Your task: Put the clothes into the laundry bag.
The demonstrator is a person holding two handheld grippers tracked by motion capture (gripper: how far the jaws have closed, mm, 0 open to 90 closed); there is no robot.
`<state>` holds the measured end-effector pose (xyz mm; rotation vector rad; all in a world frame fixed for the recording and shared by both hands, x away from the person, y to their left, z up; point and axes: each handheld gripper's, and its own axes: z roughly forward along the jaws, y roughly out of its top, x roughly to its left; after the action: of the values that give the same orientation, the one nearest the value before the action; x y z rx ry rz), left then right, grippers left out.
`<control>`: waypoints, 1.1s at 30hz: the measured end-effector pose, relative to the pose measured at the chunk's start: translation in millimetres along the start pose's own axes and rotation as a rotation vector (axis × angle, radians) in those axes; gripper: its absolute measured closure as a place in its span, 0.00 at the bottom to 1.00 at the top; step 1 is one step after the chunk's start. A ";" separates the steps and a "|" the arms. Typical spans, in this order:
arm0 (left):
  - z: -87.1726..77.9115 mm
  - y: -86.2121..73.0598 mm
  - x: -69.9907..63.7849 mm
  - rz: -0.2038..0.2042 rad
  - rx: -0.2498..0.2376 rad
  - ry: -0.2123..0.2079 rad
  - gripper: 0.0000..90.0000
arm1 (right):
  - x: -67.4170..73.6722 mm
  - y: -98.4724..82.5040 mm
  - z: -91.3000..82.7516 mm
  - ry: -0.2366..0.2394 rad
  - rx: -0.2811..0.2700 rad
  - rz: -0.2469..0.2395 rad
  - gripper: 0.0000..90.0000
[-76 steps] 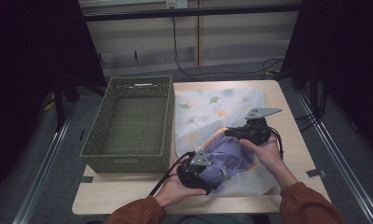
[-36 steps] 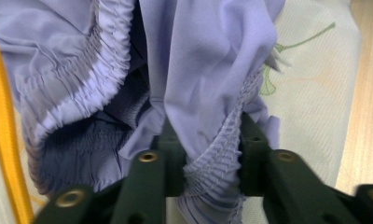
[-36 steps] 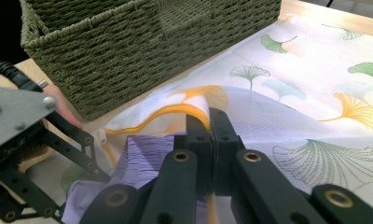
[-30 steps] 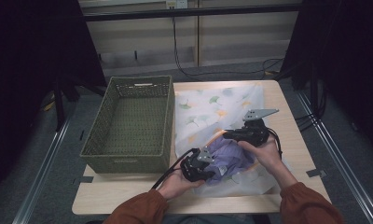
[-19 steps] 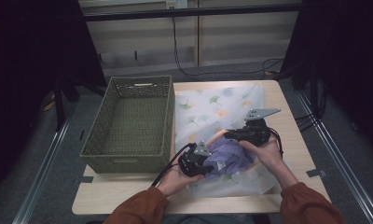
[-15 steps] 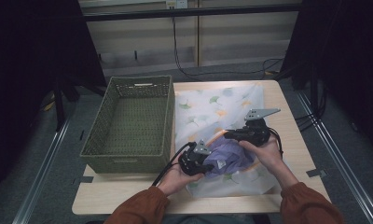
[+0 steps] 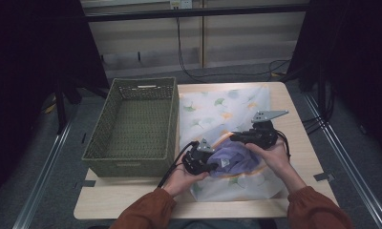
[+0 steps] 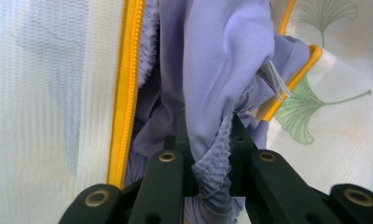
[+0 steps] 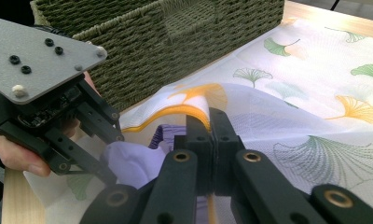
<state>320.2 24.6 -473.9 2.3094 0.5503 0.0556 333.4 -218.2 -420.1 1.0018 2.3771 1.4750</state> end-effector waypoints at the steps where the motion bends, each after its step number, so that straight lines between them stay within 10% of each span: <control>1: 1.2 0.2 -0.1 -0.001 -0.009 0.001 0.89 | -0.1 0.1 -0.1 0.001 0.001 0.002 0.99; 21: 12.4 15.4 2.5 -0.054 -0.050 0.044 0.89 | 0.2 2.0 -3.4 0.001 -0.011 0.001 0.99; 33: 10.7 13.8 -0.4 -0.008 -0.007 0.028 0.75 | -0.1 1.8 -2.9 -0.001 -0.010 0.001 0.99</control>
<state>327.1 8.6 -472.1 2.3027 0.5732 0.0861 333.0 -219.8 -417.1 1.0015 2.3667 1.4851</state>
